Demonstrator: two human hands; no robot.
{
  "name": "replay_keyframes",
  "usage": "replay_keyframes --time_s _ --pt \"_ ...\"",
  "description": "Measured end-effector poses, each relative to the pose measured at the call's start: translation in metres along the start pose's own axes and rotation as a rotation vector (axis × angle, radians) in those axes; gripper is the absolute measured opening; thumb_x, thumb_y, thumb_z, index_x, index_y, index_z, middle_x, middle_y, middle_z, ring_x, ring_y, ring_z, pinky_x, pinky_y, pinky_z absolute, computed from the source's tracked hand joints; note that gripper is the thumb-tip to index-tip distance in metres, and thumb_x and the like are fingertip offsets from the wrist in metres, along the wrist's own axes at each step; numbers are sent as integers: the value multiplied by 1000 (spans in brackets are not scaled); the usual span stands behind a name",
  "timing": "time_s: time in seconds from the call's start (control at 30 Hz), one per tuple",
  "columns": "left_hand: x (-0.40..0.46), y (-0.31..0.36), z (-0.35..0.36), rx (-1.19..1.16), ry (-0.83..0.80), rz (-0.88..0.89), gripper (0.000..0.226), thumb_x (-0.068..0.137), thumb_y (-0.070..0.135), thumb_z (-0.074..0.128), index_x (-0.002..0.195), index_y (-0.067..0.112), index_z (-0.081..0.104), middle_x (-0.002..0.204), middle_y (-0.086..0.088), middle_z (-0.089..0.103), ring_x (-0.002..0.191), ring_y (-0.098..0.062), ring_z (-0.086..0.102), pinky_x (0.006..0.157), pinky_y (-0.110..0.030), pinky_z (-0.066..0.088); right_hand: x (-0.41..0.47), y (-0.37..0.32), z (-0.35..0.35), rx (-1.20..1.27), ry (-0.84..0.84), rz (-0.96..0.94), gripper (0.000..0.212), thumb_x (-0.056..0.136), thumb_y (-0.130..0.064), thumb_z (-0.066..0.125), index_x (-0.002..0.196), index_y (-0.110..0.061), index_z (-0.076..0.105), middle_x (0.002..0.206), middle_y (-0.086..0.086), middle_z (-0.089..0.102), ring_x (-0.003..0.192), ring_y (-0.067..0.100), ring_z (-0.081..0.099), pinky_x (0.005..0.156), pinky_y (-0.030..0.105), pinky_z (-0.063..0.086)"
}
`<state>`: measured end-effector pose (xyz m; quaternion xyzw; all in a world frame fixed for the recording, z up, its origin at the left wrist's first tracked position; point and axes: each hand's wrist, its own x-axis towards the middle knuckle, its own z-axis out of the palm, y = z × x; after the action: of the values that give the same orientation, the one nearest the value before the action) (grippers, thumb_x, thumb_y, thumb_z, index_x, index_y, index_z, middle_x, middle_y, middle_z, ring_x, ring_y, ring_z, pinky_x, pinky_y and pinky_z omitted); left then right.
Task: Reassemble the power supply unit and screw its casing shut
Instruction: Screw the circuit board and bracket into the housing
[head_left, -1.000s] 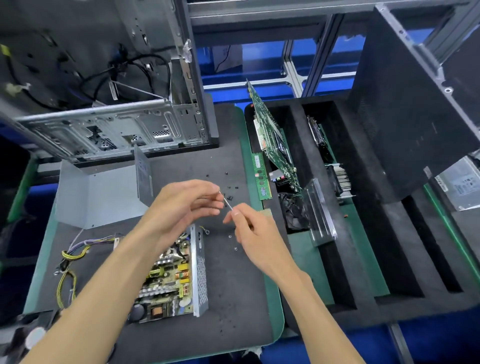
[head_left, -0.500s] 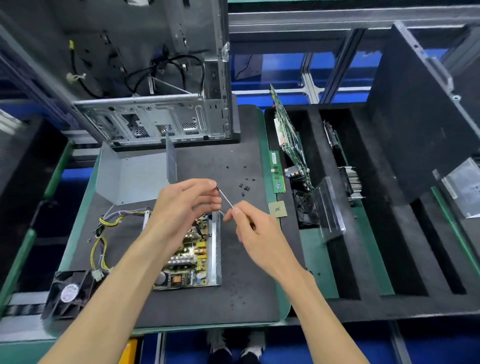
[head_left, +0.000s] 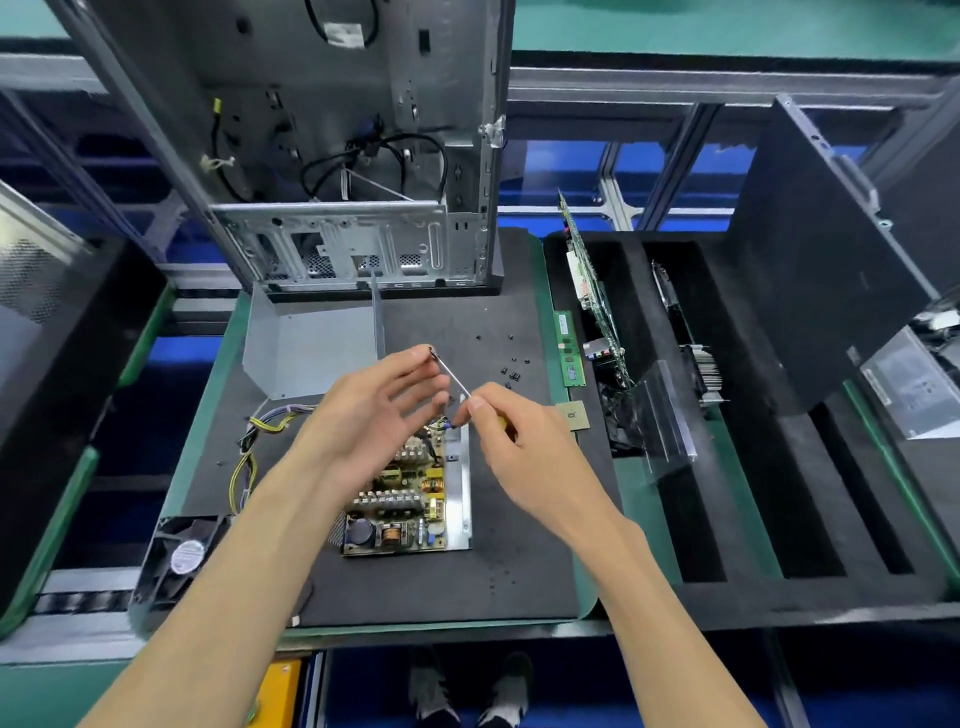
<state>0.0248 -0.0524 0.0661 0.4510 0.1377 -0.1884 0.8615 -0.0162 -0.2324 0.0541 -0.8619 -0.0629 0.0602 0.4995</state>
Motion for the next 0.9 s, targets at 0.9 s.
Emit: replay_keyframes --time_s 0.9 --pt "7 22 -20 174 -38 106 16 84 16 77 89 1 75 81 -14 73 78 -26 74 70 -31 61 -3 -23 27 121 21 126 17 83 -35 53 97 -31 46 70 -13 61 59 7 46 57 22 40"
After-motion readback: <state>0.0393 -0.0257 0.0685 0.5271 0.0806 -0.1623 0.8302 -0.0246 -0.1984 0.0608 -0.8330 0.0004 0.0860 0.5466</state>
